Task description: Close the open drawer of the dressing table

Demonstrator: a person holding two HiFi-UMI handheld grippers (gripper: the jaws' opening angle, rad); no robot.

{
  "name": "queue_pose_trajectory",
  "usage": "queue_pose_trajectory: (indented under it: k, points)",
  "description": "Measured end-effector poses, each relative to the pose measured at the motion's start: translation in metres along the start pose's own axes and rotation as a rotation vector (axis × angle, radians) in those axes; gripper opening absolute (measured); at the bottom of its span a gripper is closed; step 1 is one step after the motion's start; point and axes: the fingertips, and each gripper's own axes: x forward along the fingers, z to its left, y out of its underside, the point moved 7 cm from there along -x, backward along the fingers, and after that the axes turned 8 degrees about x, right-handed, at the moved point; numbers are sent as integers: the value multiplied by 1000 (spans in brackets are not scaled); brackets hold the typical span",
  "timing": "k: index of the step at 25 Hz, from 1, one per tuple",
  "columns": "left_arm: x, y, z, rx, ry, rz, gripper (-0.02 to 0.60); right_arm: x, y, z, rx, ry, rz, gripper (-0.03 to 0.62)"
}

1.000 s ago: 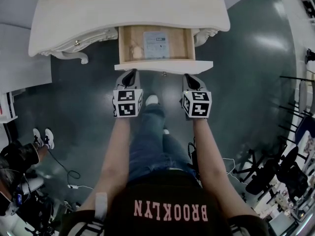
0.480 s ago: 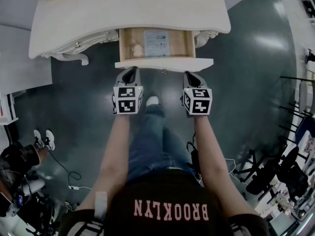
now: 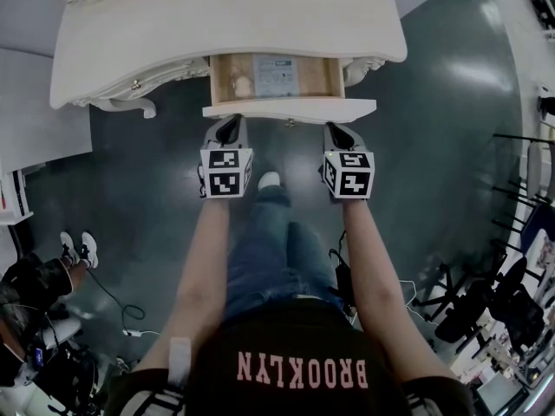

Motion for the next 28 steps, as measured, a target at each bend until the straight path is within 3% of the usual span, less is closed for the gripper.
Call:
queue_pose_trajectory:
  k: [28]
  points:
    - [30,-23,22,56,-40,-29,5,30,-32,-7,-55,-23,-13,-6]
